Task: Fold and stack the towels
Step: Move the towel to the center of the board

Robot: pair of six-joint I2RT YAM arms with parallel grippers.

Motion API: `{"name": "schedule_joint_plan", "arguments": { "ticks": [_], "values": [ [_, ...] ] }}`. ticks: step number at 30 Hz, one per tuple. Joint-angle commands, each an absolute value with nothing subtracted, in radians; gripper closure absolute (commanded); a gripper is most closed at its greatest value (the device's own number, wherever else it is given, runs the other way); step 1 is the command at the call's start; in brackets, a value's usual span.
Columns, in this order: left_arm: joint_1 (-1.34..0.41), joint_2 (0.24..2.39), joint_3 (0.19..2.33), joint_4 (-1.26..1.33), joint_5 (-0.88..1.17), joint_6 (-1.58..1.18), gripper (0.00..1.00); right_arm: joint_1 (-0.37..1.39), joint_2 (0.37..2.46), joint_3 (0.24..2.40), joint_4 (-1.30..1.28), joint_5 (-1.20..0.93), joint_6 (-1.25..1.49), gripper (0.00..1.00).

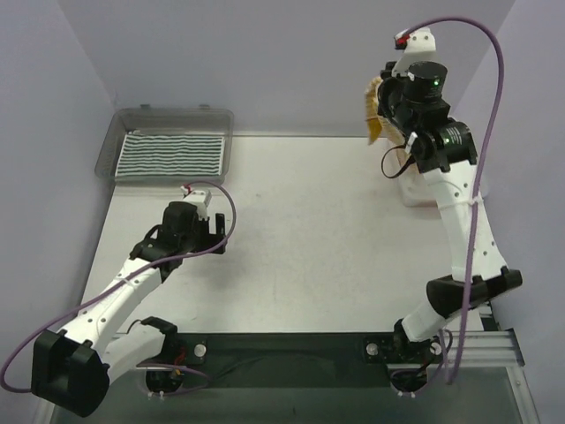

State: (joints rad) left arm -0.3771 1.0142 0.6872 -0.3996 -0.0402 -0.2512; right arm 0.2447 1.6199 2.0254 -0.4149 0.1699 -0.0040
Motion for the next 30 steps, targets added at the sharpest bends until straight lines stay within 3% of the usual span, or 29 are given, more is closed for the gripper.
{"name": "schedule_joint_plan", "arguments": {
  "ticks": [1,5,13,19,20,24,26,30],
  "values": [
    [-0.380,0.979,0.710,-0.365,-0.057,-0.259,0.02,0.362,1.528,2.082,-0.388,0.095,-0.026,1.00],
    [-0.380,0.963,0.709,-0.370,-0.069,-0.262,0.03,0.481,1.456,1.959,-0.332,0.080,0.069,1.00],
    [-0.380,0.950,0.706,-0.371,-0.080,-0.270,0.02,0.598,1.240,1.181,-0.164,-0.118,0.388,1.00],
    [-0.387,0.963,0.699,-0.367,-0.060,-0.313,0.02,0.629,1.112,0.772,-0.259,-0.009,0.630,0.93],
    [-0.387,0.969,0.701,-0.367,-0.049,-0.330,0.03,0.618,1.080,0.723,-0.288,0.039,0.658,0.90],
    [-0.414,1.002,0.674,-0.338,0.038,-0.446,0.03,0.568,1.023,0.692,-0.483,0.130,0.677,0.54],
    [-0.440,1.029,0.664,-0.319,0.028,-0.491,0.03,0.560,1.017,0.713,-0.499,0.137,0.632,0.43],
    [-0.489,1.112,0.690,-0.313,-0.040,-0.506,0.03,0.590,1.078,0.900,-0.480,0.092,0.393,0.37]
  ]
}}
